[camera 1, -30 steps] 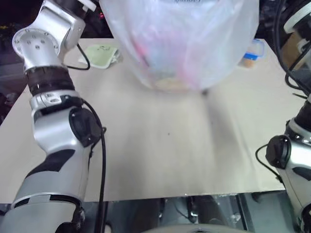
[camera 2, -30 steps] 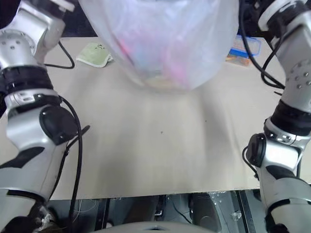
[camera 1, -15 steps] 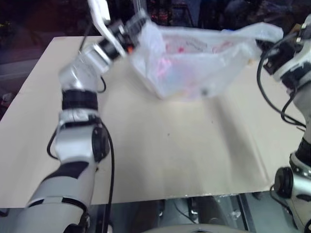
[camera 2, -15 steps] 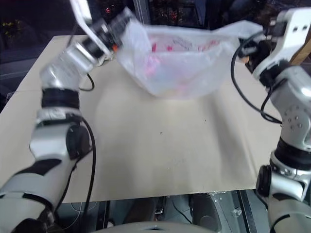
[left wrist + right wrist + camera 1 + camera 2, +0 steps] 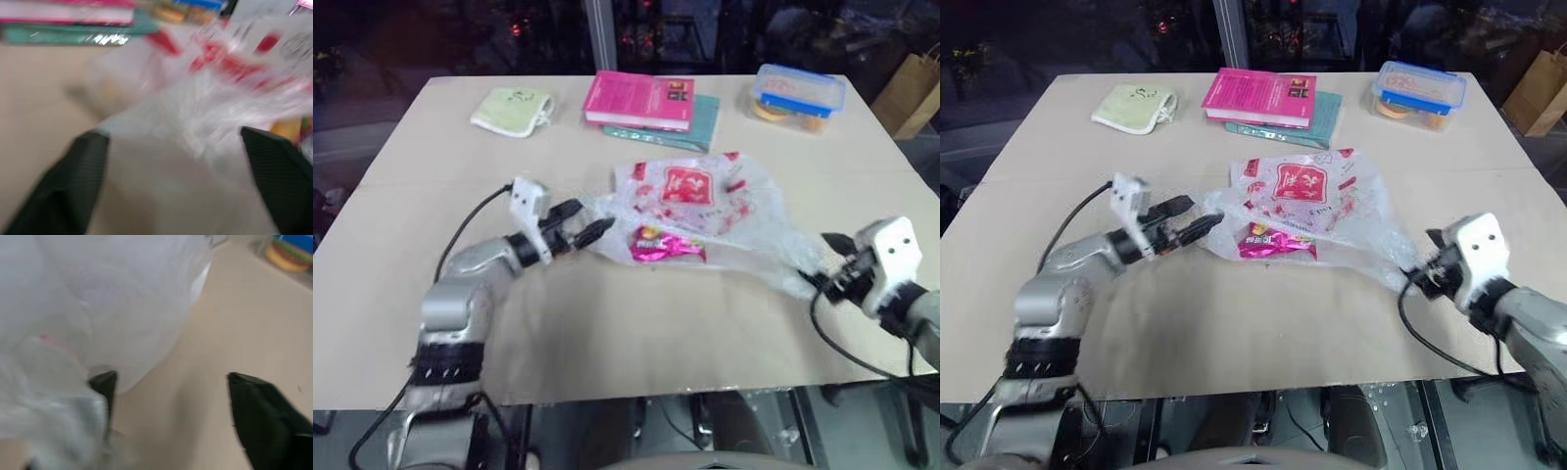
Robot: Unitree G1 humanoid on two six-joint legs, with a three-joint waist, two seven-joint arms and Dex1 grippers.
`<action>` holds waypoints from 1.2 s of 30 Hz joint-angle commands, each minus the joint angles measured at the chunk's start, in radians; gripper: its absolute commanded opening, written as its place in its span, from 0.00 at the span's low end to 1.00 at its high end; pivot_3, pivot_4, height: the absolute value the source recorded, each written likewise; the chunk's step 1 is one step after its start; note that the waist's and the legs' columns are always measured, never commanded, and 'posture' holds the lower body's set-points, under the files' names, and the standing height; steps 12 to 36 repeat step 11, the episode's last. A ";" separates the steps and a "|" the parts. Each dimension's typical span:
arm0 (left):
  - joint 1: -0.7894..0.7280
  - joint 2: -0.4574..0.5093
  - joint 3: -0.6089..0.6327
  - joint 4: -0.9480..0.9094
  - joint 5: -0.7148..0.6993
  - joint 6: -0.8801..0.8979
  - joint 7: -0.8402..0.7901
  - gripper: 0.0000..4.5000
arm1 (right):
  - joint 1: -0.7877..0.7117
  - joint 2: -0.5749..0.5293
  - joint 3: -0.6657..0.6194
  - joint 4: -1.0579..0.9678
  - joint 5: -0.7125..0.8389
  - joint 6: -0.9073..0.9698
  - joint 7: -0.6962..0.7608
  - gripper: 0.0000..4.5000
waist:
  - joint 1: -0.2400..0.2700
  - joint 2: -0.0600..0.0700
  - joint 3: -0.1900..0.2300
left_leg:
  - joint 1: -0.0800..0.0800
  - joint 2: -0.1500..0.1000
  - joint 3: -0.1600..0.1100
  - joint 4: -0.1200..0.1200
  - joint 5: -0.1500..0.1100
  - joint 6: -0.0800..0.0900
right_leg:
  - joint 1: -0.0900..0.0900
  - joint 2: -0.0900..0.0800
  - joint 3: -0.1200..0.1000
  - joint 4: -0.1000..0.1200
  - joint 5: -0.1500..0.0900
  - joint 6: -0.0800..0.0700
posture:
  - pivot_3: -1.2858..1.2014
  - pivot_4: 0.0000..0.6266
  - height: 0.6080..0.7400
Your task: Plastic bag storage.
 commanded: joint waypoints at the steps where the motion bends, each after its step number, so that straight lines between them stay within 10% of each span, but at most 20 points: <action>1: 0.201 0.087 0.150 -0.117 -0.051 0.013 -0.077 1.00 | 0.180 -0.015 -0.260 -0.062 0.054 -0.070 0.194 0.98 | 0.000 0.002 -0.001 | 0.005 0.000 0.000 -0.002 0.000 0.000 | 0.004 0.000 0.000 -0.001 0.000 0.000 | 0.52 0.24 1.00; 10: 0.363 0.178 0.323 -0.097 -0.083 0.011 -0.129 1.00 | 0.367 -0.011 -0.512 0.028 0.209 -0.117 0.421 0.98 | 0.019 0.002 -0.002 | 0.012 0.004 -0.001 -0.003 -0.003 -0.004 | 0.016 -0.006 -0.008 -0.015 -0.003 -0.003 | 0.52 0.24 1.00; 36: 0.360 0.177 0.324 -0.100 -0.082 0.008 -0.124 1.00 | 0.381 -0.020 -0.516 0.046 0.193 -0.129 0.443 0.98 | 0.019 0.002 -0.002 | 0.013 0.004 -0.001 -0.003 -0.004 -0.005 | 0.017 -0.008 -0.009 -0.015 -0.003 -0.003 | 0.52 0.24 1.00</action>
